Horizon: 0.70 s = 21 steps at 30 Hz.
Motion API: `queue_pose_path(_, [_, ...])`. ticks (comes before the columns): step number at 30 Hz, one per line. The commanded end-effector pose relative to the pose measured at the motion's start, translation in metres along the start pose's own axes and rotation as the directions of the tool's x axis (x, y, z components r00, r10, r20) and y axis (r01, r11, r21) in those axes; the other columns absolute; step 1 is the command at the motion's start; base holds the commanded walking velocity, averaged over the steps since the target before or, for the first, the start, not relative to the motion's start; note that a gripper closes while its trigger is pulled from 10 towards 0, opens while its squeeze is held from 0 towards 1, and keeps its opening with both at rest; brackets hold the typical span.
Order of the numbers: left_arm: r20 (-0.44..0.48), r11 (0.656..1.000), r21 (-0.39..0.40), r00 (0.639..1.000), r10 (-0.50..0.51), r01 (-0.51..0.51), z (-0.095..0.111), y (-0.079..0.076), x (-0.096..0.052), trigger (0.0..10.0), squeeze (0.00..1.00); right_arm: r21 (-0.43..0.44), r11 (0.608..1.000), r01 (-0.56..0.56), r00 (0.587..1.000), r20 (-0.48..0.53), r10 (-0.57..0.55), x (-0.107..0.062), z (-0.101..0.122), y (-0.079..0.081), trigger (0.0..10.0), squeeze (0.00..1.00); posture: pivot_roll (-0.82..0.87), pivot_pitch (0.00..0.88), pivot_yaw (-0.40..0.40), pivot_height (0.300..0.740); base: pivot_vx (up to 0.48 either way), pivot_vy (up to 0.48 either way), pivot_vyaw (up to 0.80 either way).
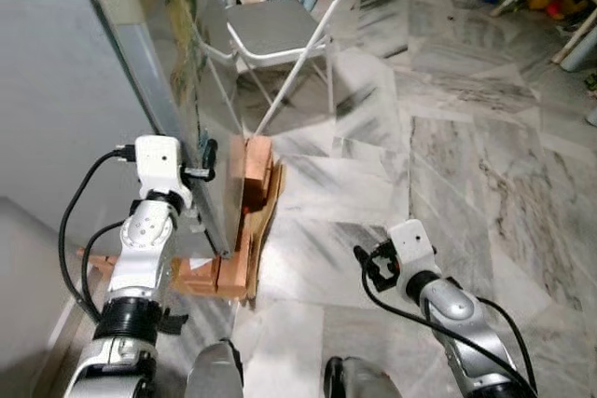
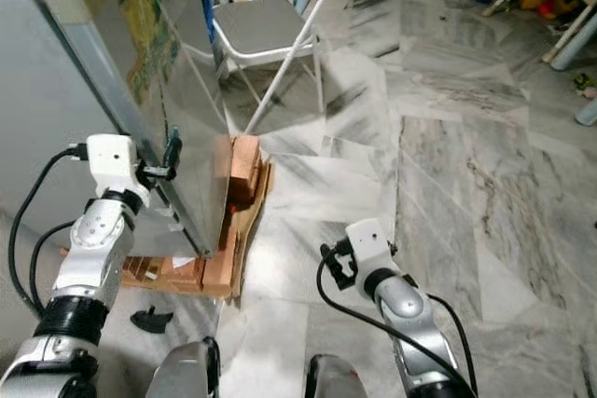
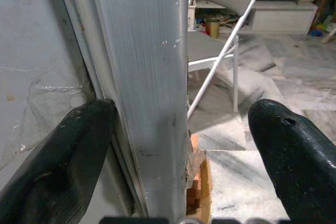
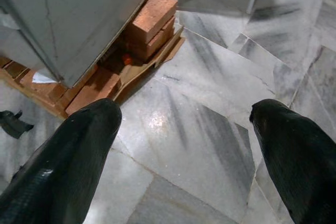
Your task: Restocking fridge
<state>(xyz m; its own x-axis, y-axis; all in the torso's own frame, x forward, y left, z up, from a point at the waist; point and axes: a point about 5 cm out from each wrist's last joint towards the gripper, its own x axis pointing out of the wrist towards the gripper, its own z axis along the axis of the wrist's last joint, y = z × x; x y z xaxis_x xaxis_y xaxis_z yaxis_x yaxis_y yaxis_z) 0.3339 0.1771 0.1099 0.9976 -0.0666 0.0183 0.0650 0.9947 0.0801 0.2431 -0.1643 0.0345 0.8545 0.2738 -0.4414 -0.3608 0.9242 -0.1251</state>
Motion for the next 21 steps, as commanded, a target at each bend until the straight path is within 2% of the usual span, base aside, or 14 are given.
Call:
queue_pose_path(1, [0.024,0.999,0.017,0.999,0.035,-0.035,0.013,0.006,0.013,10.0,0.00,-0.009,1.000,-0.011,1.000,0.002,0.011,-0.003,0.002,0.001,10.0,0.00,0.07,0.163,-0.031,0.740,0.000,0.000,0.00])
queue_pose_path(6, [0.043,1.000,-0.010,0.999,0.008,-0.008,0.026,-0.003,0.027,10.0,0.00,-0.019,0.999,-0.039,0.999,-0.021,0.039,-0.005,0.000,0.003,10.0,0.00,0.08,0.161,-0.031,0.740,0.000,0.000,0.00])
queue_pose_path(7, [0.066,0.999,-0.025,0.998,-0.025,0.027,0.038,-0.014,0.036,10.0,0.00,-0.024,0.998,-0.051,0.998,-0.038,0.050,-0.006,-0.002,0.003,10.0,0.00,0.08,0.161,-0.030,0.740,0.000,0.000,0.00])
queue_pose_path(8, [0.133,0.992,-0.017,0.984,-0.119,0.122,0.070,-0.045,0.052,10.0,0.00,-0.025,0.998,-0.062,0.996,-0.062,0.061,-0.006,-0.007,0.003,10.0,0.00,0.09,0.159,-0.028,0.740,0.000,0.000,0.00])
queue_pose_path(10, [0.195,0.976,0.001,0.957,-0.214,0.218,0.095,-0.074,0.058,10.0,0.00,-0.023,0.998,-0.063,0.996,-0.068,0.062,-0.006,-0.008,0.004,10.0,0.00,0.09,0.158,-0.025,0.740,0.000,0.000,0.00])
queue_pose_path(11, [0.259,0.945,-0.015,0.914,-0.311,0.326,0.121,-0.112,0.058,10.0,0.00,-0.023,0.998,-0.064,0.996,-0.068,0.062,-0.006,-0.008,0.004,10.0,0.00,0.09,0.155,-0.022,0.740,0.000,0.000,0.00])
queue_pose_path(12, [0.354,0.837,-0.034,0.790,-0.501,0.546,0.162,-0.182,0.040,10.0,0.00,-0.022,0.998,-0.066,0.996,-0.068,0.064,-0.005,-0.008,0.005,10.0,0.00,0.09,0.151,-0.019,0.740,0.000,0.000,0.00])
queue_pose_path(13, [0.399,0.720,-0.046,0.674,-0.622,0.692,0.183,-0.228,0.016,10.0,0.00,-0.020,0.998,-0.067,0.996,-0.069,0.065,-0.005,-0.008,0.006,10.0,0.00,0.09,0.146,-0.018,0.740,0.000,0.000,0.00])
queue_pose_path(14, [0.421,0.599,-0.062,0.565,-0.709,0.798,0.194,-0.262,-0.009,10.0,0.00,-0.019,0.997,-0.068,0.995,-0.069,0.067,-0.004,-0.008,0.007,10.0,0.00,0.09,0.144,-0.017,0.740,0.000,0.000,0.00])
queue_pose_path(15, [0.437,0.514,-0.069,0.489,-0.755,0.855,0.202,-0.281,-0.027,10.0,0.00,-0.018,0.997,-0.069,0.995,-0.068,0.068,-0.003,-0.008,0.007,10.0,0.00,0.09,0.144,-0.017,0.740,0.000,0.000,0.00])
queue_pose_path(18, [0.452,0.393,-0.079,0.384,-0.805,0.916,0.203,-0.306,-0.053,10.0,0.00,-0.022,0.997,-0.076,0.995,-0.066,0.075,-0.002,-0.007,0.010,10.0,0.00,0.07,0.140,-0.012,0.740,0.000,0.000,0.00])
queue_pose_path(19, [0.437,0.375,-0.091,0.376,-0.817,0.922,0.196,-0.309,-0.055,10.0,0.00,-0.023,0.997,-0.079,0.995,-0.065,0.078,-0.001,-0.006,0.011,10.0,0.00,0.07,0.141,-0.012,0.740,0.000,0.000,0.00])
queue_pose_path(20, [0.405,0.381,-0.073,0.377,-0.833,0.922,0.182,-0.304,-0.050,10.0,0.00,-0.017,0.997,-0.081,0.995,-0.066,0.080,-0.001,-0.006,0.013,10.0,0.00,0.07,0.146,-0.010,0.740,0.000,0.000,0.00])
queue_pose_path(21, [0.405,0.381,-0.073,0.377,-0.833,0.922,0.182,-0.304,-0.050,10.0,0.00,-0.017,0.997,-0.081,0.995,-0.066,0.080,-0.001,-0.006,0.013,10.0,0.00,0.07,0.146,-0.010,0.740,0.000,0.000,0.00])
